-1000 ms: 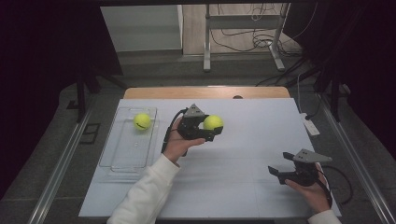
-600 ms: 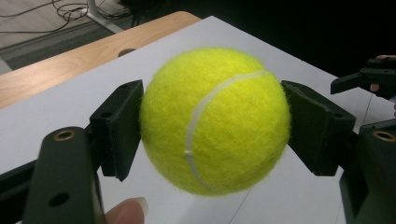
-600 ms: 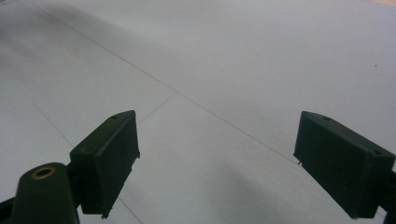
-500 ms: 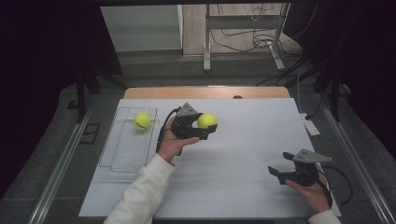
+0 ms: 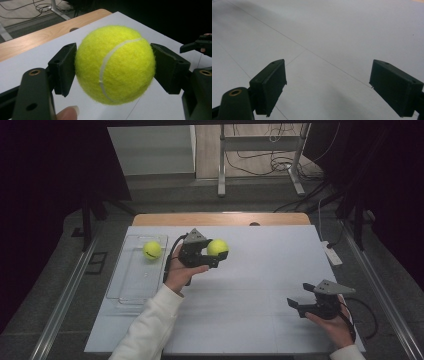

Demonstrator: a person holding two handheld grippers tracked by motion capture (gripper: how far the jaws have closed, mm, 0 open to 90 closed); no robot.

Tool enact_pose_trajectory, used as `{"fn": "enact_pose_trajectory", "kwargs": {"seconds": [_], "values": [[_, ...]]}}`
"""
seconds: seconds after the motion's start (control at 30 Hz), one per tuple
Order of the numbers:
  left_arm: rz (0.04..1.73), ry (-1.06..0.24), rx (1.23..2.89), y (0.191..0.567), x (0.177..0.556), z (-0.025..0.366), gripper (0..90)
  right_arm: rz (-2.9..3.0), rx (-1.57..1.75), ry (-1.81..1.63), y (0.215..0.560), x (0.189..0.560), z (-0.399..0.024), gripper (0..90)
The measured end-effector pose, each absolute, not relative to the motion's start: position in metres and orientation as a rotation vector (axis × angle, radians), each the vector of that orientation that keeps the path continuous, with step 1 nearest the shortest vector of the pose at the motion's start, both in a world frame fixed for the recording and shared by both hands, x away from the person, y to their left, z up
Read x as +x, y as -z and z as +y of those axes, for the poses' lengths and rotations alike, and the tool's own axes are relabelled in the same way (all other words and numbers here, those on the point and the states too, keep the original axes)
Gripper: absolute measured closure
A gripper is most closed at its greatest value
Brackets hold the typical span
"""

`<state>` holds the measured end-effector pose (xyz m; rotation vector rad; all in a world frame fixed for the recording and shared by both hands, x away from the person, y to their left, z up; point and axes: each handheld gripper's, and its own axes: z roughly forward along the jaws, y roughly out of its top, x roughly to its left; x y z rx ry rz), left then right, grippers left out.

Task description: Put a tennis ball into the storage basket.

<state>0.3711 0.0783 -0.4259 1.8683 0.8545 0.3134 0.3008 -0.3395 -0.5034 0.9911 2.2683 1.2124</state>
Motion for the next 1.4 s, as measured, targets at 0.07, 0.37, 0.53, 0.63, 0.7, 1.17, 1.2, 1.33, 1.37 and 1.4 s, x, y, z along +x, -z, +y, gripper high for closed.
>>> {"fn": "enact_pose_trajectory", "kwargs": {"seconds": [0.07,0.37,0.53,0.63,0.7,1.17,1.2,1.33,1.37,1.4], "values": [[0.857,-0.315,1.866,0.426,0.371,0.080,26.7,2.269,0.991,-1.207,0.503,0.301,-0.339,14.0],[0.872,-0.324,1.853,0.424,0.371,0.087,26.7,2.269,0.991,-1.207,0.503,0.301,-0.339,14.0],[0.879,-0.327,1.843,0.423,0.371,0.091,26.7,2.268,0.991,-1.212,0.504,0.301,-0.339,14.0],[0.883,-0.329,1.840,0.423,0.370,0.093,26.7,2.268,0.990,-1.212,0.504,0.301,-0.339,14.0],[0.887,-0.330,1.838,0.423,0.370,0.094,26.7,2.270,0.991,-1.207,0.504,0.301,-0.339,14.1],[0.907,-0.344,1.829,0.423,0.369,0.103,26.7,2.270,0.990,-1.209,0.504,0.301,-0.339,14.0],[0.909,-0.343,1.827,0.423,0.369,0.105,26.7,2.269,0.990,-1.210,0.504,0.301,-0.339,14.0],[0.915,-0.346,1.827,0.424,0.369,0.107,26.7,2.270,0.990,-1.209,0.504,0.301,-0.339,14.0],[0.917,-0.347,1.827,0.424,0.369,0.108,26.7,2.270,0.990,-1.209,0.504,0.301,-0.339,14.1],[0.920,-0.349,1.826,0.424,0.369,0.109,26.7,2.270,0.990,-1.209,0.504,0.301,-0.339,14.0]]}}
